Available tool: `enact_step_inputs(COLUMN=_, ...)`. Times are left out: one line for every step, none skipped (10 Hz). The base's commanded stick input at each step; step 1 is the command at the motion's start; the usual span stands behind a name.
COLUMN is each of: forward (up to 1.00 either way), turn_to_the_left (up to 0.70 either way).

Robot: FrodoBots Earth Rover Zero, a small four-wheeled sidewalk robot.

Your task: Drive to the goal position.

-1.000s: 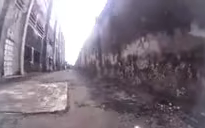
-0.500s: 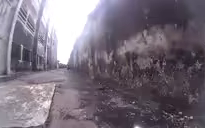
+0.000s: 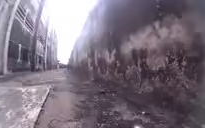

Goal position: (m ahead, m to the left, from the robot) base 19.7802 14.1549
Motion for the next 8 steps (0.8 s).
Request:
enact_step_inputs(forward=0.7, turn_to_the_left=0.03)
enact_step_inputs(forward=0.35, turn_to_the_left=0.0)
enact_step_inputs(forward=0.09, turn_to_the_left=0.65)
enact_step_inputs(forward=0.53, turn_to_the_left=0.44)
enact_step_inputs(forward=0.7, turn_to_the_left=0.21)
enact_step_inputs(forward=0.7, turn_to_the_left=0.0)
enact_step_inputs(forward=0.7, turn_to_the_left=0.0)
enact_step_inputs(forward=0.7, turn_to_the_left=0.15)
